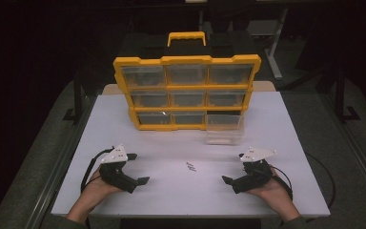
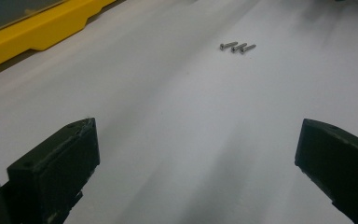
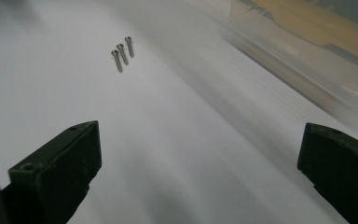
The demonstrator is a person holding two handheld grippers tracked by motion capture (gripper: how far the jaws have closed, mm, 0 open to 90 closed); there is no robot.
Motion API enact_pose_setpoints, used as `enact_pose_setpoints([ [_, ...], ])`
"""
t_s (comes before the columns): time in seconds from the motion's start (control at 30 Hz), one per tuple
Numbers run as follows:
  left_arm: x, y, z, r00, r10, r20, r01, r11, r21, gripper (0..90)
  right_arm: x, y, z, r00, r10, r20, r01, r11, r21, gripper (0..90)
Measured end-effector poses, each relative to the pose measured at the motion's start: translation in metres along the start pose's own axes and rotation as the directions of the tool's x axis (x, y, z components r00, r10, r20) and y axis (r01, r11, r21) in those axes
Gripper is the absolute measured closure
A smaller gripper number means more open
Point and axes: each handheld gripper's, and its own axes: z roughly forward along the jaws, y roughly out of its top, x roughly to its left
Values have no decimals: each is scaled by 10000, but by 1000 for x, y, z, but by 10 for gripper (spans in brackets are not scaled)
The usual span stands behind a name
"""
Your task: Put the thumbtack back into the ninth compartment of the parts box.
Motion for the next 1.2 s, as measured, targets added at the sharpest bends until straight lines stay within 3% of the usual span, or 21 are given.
enact_pose_setpoints([
  [0.4, 0, 0, 2, 9998, -19, 208, 17, 9999, 100, 0, -1, 6, 3, 9997, 30, -234, -30, 10000, -35, 0],
  [1.2, -2, 0, 4, 9997, 97, 221, -101, 9998, 195, 0, 9, 28, 26, 9962, -459, -745, 486, 9982, 344, 0],
])
